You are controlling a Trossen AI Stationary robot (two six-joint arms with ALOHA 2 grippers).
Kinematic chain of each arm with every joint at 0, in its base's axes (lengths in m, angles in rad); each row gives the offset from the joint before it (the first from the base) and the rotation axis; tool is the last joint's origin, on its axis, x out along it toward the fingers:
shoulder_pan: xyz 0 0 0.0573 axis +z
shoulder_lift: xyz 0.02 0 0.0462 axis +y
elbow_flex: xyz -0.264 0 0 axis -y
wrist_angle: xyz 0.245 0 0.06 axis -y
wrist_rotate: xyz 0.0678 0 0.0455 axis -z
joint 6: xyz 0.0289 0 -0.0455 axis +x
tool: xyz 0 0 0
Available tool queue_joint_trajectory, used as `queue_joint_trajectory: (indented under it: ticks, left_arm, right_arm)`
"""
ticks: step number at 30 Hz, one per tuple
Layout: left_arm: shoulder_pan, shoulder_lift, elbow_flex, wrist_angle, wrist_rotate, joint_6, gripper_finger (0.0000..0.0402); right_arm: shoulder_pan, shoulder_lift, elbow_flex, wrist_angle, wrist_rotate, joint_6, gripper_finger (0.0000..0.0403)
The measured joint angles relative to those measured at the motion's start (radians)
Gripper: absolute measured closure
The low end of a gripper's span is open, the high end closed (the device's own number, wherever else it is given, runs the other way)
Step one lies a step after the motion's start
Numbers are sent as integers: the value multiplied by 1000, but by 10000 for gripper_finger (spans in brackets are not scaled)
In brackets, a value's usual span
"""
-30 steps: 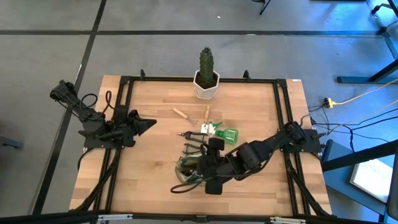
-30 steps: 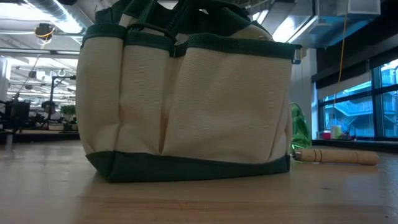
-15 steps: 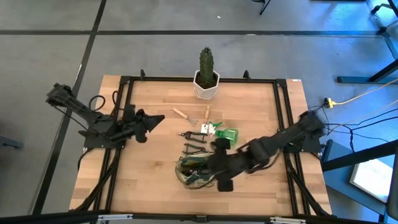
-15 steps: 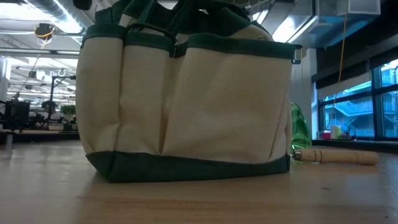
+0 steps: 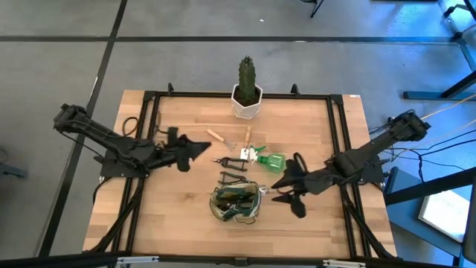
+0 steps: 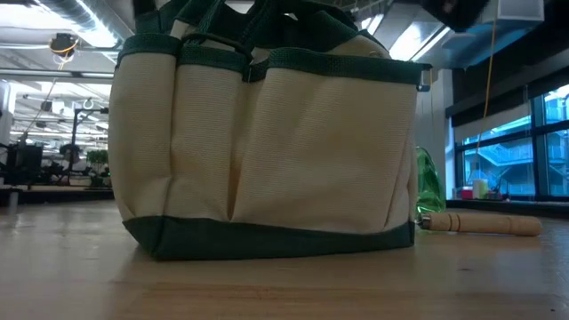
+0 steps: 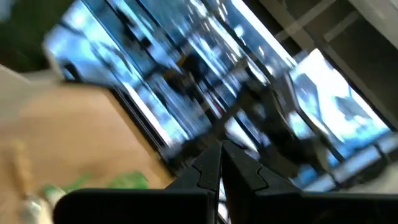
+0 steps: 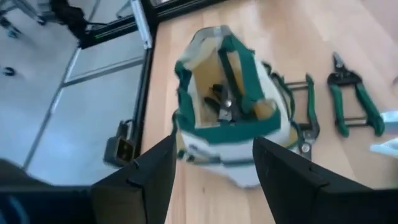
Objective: Pick & Place Garden tools in Gardening bag
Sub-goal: Put the spray bottle into the gardening bag
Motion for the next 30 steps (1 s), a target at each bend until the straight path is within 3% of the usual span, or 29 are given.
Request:
queue_joint_trajectory:
  ticks: [3,12,16,19,22,24,27,30]
  left_arm:
    - [36,84,33,28,119,-21,396]
    - [94,349,253,-80,155,18,398]
    - [150,429,332,-292,227,-158,400]
    - [210,495,379,-409,385,-264,398]
    - [274,568,406,-412,588,-299,398]
    - [312,614,428,-404,666,-311,398]
    - [358,651,456,-403,713,-327,398]
    - [399,662,466,-403,720,-380,398]
  right_arm:
    - [-7,-89,-91,43,-30,7,188]
    - [-15,-394,-419,322,-47,46,188]
    - [-23,-470,-476,317,-47,72,188]
    - [-50,-500,-485,281,-47,117,188]
    - [-105,-518,-487,181,-59,215,188]
    - [-151,-530,-488,88,-97,304,188]
    - [-205,-528,-488,23,-179,425,187]
    - [-230,-528,-488,47,-256,431,187]
